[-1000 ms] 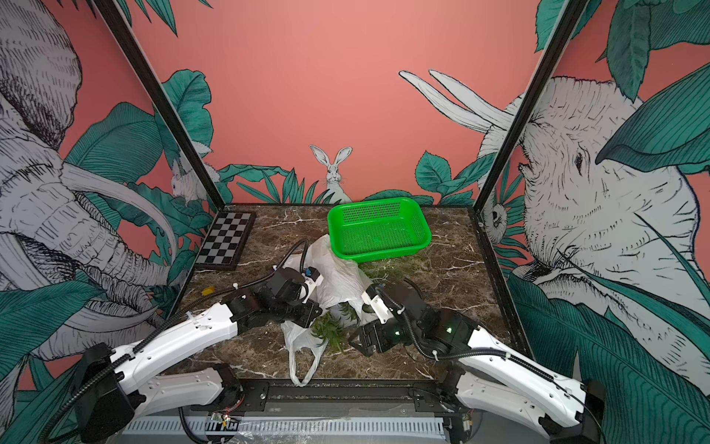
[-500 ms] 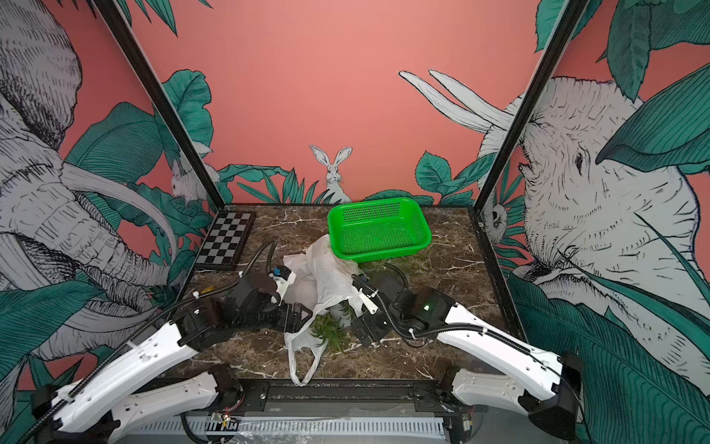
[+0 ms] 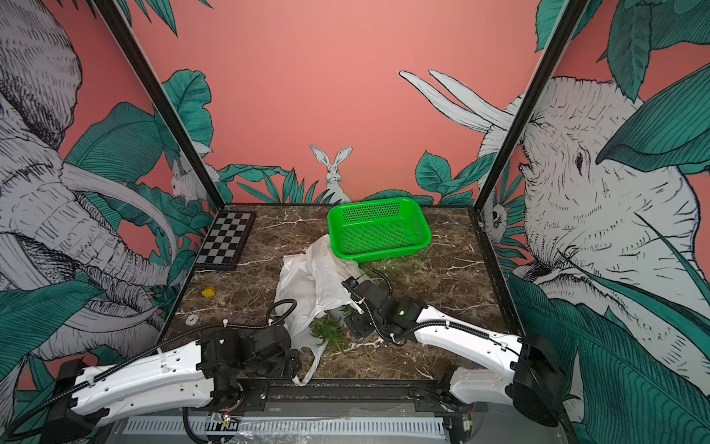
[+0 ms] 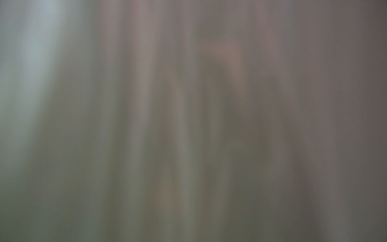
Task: Place the pineapple into a plastic bag & tie a knot
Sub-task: Place the pineapple in the plastic bag, then adjust the plastic bag at the center of the board.
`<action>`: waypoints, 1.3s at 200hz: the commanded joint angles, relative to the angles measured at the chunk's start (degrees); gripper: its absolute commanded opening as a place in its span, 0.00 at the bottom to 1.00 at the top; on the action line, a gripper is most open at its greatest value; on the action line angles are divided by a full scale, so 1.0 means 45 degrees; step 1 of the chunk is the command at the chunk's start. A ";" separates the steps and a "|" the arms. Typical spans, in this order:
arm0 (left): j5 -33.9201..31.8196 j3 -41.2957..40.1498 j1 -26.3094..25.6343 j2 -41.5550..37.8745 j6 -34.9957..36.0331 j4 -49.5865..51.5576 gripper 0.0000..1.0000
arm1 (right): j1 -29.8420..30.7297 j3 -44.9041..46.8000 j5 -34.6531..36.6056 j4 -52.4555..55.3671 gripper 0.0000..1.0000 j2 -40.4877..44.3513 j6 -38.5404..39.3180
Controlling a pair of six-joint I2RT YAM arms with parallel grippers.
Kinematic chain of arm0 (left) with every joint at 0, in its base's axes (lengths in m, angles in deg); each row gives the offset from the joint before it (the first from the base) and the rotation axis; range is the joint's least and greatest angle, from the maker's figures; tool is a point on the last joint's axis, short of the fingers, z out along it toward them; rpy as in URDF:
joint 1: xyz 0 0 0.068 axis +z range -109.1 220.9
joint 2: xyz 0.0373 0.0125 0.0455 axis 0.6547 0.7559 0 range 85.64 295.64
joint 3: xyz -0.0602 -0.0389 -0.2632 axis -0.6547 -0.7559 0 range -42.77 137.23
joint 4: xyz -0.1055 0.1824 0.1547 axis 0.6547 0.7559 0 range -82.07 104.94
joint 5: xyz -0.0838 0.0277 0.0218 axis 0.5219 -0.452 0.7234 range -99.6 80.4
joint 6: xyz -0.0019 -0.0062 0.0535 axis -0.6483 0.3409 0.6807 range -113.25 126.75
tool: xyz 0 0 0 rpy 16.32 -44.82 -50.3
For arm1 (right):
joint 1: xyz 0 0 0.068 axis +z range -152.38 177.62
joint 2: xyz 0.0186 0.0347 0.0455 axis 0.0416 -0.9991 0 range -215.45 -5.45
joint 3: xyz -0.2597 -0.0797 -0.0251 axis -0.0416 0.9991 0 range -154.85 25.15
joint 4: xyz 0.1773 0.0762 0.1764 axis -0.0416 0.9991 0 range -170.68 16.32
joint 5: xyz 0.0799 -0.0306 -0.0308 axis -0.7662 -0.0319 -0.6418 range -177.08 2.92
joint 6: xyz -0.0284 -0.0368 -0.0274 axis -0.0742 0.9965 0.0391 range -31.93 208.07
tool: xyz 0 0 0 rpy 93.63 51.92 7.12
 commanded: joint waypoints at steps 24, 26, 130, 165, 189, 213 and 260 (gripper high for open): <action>0.0471 -0.1984 -0.0051 0.0278 -0.1197 -0.4287 0.69 | 0.0024 0.0618 0.0206 -0.1478 0.74 0.0481 -0.0322; 0.0460 -0.2031 -0.0051 0.0305 -0.1210 -0.4375 0.68 | 0.0041 0.0624 0.0196 -0.1517 0.73 0.0472 -0.0318; -0.0691 0.0112 -0.0051 -0.1264 -0.0030 -0.2260 0.00 | -0.0217 -0.0718 -0.1507 0.1202 0.00 0.2347 -0.0609; -0.1621 0.4421 -0.0041 -0.1504 0.0519 0.0815 0.00 | -0.1079 -0.4005 -0.3095 0.4250 0.00 0.2840 -0.0536; -0.2789 0.7980 0.0138 -0.0947 0.0981 0.2565 0.00 | -0.2331 -0.7306 -0.4221 0.5665 0.00 0.2152 -0.0637; -0.2427 1.1067 0.1700 0.0337 0.2305 0.2928 0.00 | -0.3607 -1.0238 -0.5259 0.6192 0.00 0.0816 -0.0909; 0.2726 1.5434 0.6405 0.4174 0.5024 0.2507 0.00 | -0.4759 -1.4742 -0.6020 0.7605 0.00 -0.1548 -0.1151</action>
